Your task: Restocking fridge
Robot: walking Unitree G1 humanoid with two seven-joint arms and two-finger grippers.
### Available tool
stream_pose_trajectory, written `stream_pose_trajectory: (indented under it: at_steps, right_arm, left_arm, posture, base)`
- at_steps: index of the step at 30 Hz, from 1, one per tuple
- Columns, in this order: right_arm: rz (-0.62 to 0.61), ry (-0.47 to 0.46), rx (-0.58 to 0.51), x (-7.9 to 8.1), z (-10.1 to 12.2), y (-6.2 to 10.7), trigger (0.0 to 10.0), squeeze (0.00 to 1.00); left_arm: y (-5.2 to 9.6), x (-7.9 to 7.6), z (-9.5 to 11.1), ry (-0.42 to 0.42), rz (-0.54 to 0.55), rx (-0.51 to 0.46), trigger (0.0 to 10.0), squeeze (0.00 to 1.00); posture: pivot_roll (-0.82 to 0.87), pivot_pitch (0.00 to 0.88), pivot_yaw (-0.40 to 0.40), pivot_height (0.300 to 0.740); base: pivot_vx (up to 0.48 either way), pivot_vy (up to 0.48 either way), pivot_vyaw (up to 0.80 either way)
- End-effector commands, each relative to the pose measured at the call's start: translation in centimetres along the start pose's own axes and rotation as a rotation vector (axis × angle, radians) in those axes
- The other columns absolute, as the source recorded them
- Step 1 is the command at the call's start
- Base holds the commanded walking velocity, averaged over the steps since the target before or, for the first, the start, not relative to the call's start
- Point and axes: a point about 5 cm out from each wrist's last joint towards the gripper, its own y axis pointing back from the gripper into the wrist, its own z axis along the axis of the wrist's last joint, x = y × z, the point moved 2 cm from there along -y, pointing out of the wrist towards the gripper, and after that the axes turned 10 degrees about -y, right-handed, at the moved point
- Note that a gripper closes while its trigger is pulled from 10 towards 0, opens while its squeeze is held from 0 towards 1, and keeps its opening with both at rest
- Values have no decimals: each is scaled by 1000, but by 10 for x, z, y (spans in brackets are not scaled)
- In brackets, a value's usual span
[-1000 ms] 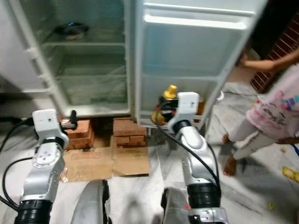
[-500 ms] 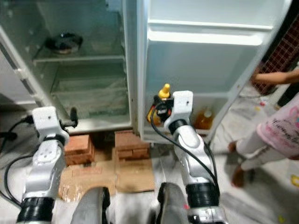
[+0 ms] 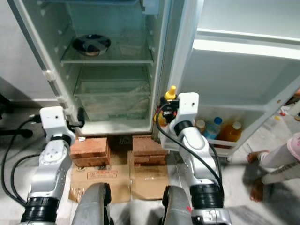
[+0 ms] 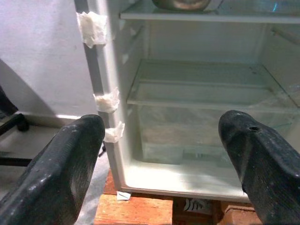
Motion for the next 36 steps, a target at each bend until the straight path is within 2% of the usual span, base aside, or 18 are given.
stream_pose_trajectory:
  at_steps: [1, 19, 33, 36]
  right_arm:
    - [-3, 10, -43, -1, 10, -1, 10000, 0]
    - [-1, 11, -39, -2, 10, -1, 10000, 0]
    - [12, 18, -34, -1, 9, -2, 10000, 0]
    - [26, 20, -30, 1, 8, -1, 10000, 0]
  left_arm:
    - [0, -3, 1, -3, -15, 0, 10000, 0]
    - [0, -4, 1, 10, -12, 2, 10000, 0]
    - [-1, 1, 0, 30, 1, -1, 10000, 0]
    - [-1, 1, 0, 31, 2, -1, 10000, 0]
  posture:
    - [5, 0, -15, 608]
    - [2, 0, -14, 608]
    - [3, 0, -15, 608]
    - [2, 0, -14, 608]
  base:
    - [0, -465, 0]
    - [0, -439, 0]
    - [0, 0, 0]
    - [285, 0, 0]
